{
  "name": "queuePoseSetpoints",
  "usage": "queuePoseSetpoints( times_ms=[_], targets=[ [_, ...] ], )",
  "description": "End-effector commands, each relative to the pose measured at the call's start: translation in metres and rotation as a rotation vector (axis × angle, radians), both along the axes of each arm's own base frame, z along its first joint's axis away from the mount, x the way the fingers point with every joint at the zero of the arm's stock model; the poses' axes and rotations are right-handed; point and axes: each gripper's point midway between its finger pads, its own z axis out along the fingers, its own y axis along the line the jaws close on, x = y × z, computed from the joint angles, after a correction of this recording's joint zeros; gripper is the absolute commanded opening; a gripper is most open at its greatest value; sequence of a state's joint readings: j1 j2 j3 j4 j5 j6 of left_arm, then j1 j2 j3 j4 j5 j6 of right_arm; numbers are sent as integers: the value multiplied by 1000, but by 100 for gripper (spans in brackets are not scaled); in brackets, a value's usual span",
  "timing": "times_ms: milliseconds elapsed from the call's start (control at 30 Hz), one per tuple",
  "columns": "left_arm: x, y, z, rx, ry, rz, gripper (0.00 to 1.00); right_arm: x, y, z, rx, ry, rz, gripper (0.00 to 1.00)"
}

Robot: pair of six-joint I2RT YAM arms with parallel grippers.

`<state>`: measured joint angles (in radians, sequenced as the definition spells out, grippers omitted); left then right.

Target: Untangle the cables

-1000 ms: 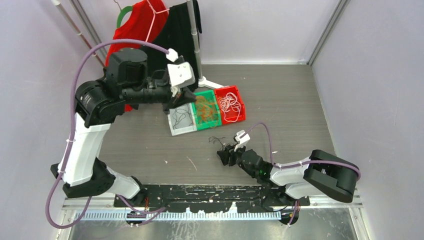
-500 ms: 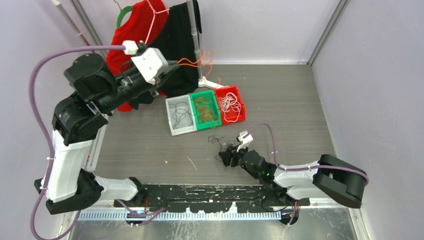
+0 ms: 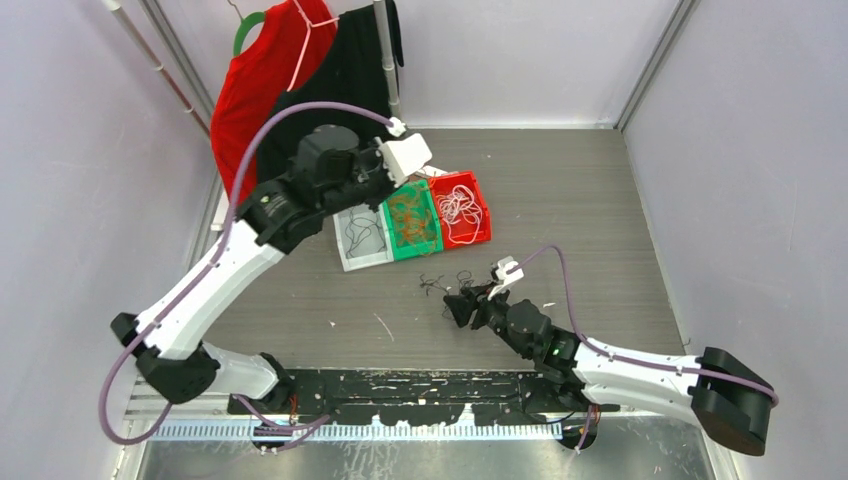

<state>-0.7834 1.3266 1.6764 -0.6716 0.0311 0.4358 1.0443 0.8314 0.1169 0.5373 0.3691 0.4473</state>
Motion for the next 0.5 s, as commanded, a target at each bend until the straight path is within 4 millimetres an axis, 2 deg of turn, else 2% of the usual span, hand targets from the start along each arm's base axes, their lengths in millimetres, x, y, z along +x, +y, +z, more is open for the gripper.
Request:
queuePoseSetpoints(
  times_ms=[0, 233, 367, 467],
  targets=[
    [44, -1, -9, -5, -38, 103, 0, 5, -5, 21, 27, -21, -37, 55],
    [100, -1, -74, 80, 124, 205, 0, -2, -8, 20, 38, 6, -28, 54],
    [121, -4, -107, 133, 172, 223, 0, -3, -10, 22, 42, 11, -29, 54],
    [130, -7, -130, 158, 208, 217, 0, -2, -11, 25, 42, 8, -33, 54]
  ],
)
